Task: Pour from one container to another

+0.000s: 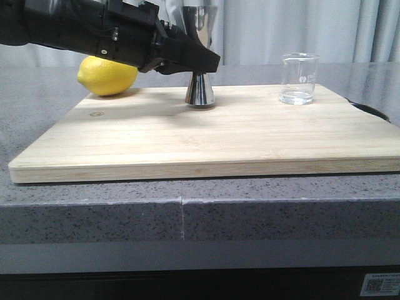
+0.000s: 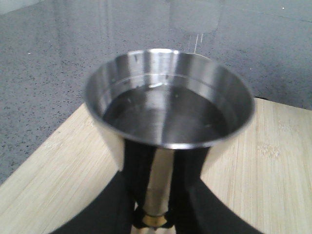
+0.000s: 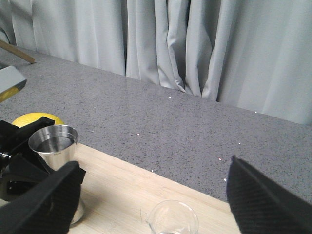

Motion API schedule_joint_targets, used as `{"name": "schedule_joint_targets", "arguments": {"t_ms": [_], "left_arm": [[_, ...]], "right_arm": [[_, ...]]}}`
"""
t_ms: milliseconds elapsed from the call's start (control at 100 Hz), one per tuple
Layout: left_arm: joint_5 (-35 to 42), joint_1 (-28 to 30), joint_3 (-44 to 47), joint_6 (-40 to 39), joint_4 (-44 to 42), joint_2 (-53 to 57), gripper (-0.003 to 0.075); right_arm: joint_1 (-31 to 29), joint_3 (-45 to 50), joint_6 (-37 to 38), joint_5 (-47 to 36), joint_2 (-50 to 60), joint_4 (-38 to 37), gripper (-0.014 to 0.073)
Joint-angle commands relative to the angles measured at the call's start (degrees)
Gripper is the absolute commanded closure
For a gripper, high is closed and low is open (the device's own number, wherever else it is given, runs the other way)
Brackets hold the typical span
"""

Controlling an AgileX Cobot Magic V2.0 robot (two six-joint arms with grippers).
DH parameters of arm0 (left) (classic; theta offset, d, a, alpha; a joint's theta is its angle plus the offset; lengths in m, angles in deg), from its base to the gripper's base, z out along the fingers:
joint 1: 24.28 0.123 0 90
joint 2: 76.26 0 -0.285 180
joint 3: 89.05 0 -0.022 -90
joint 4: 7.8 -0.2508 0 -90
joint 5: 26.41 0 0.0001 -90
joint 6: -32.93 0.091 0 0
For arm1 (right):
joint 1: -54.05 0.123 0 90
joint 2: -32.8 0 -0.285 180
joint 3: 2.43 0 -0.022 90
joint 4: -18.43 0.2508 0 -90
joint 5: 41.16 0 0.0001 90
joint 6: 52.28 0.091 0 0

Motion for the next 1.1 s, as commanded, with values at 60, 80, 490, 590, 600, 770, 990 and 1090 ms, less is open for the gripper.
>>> {"name": "schedule_joint_targets", "arguments": {"t_ms": [60, 80, 490, 590, 600, 770, 990, 1090], "left_arm": [[-3.15, -0.41, -1.64, 1.67, 4.20, 2.98, 0.0739], [-3.15, -0.41, -1.64, 1.91, 4.20, 2.98, 0.0739], [-3.15, -0.41, -1.64, 2.17, 4.35, 2.98, 0.0739], [-2.05, -0.41, -1.64, 2.17, 4.35, 2.83, 0.0739], [-1.95, -0.41, -1.64, 2.17, 4.35, 2.66, 0.0739], [-2.61, -0.41, -1.64, 2.17, 4.35, 2.60, 0.0739], [-1.93, -0.30, -1.53, 2.17, 4.35, 2.56, 0.0739], [-1.80, -0.30, -1.44, 2.17, 4.35, 2.56, 0.0739]], "right_arm": [[-0.34, -1.34, -0.07, -1.31, 1.48, 0.74, 0.0041], [-0.34, -1.34, -0.07, -1.31, 1.48, 0.74, 0.0041], [-0.34, -1.34, -0.07, -1.31, 1.48, 0.74, 0.0041], [-0.34, -1.34, -0.07, -1.31, 1.48, 0.74, 0.0041], [-0.34, -1.34, -0.07, -1.31, 1.48, 0.74, 0.0041], [-0.34, -1.34, -0.07, -1.31, 1.48, 0.74, 0.0041], [-0.34, -1.34, -0.07, -1.31, 1.48, 0.74, 0.0041], [-0.34, -1.34, -0.07, -1.31, 1.48, 0.74, 0.0041]]}}
